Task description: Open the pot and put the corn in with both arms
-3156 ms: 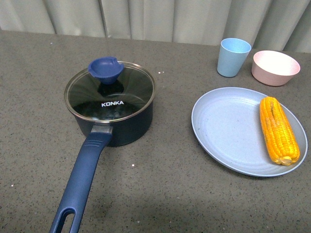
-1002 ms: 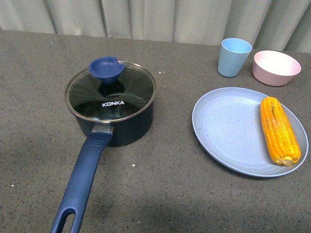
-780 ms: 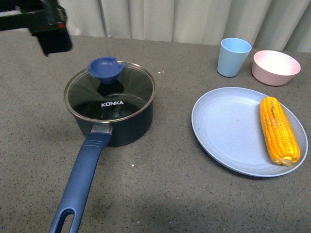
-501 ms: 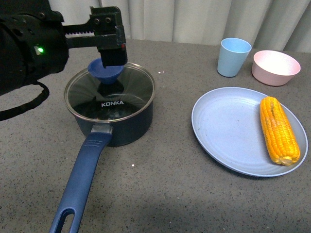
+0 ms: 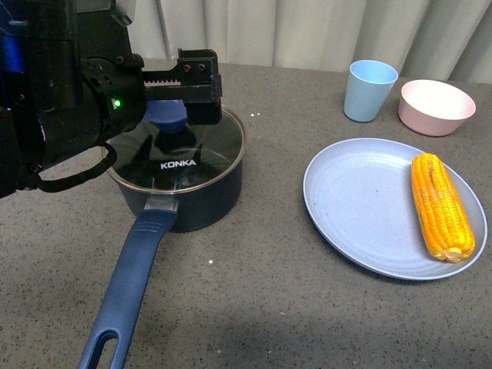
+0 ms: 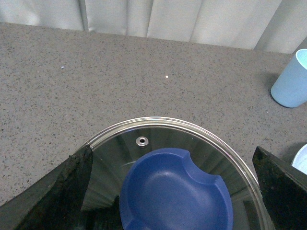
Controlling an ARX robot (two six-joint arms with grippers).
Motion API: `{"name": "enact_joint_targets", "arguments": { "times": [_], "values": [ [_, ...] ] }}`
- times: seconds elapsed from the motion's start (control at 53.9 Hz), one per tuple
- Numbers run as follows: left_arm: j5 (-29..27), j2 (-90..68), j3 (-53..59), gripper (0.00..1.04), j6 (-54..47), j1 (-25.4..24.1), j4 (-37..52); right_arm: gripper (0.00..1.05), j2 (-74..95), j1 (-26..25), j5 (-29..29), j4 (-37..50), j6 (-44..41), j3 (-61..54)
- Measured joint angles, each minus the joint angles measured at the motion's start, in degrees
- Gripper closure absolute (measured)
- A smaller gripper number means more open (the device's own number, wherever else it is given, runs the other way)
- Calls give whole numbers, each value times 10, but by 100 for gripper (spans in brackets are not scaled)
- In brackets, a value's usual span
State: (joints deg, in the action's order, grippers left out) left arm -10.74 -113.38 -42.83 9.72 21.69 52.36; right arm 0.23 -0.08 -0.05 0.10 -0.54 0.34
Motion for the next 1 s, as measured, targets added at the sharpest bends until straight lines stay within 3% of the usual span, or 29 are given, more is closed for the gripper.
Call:
{"name": "enact_joint_targets", "arguments": {
  "times": [0.371, 0.446, 0.613, 1.002],
  "values": [
    [5, -38, -14, 7, 0, 2, 2, 9, 0, 0, 0, 0, 0, 0],
    [5, -40, -14, 14, 0, 2, 3, 9, 0, 0, 0, 0, 0, 0],
    [9, -42, -14, 41, 0, 1, 5, 9, 0, 0, 0, 0, 0, 0],
    [15, 38, 7, 43, 14, -9, -11, 9, 0, 0, 0, 0, 0, 0]
  ]
}}
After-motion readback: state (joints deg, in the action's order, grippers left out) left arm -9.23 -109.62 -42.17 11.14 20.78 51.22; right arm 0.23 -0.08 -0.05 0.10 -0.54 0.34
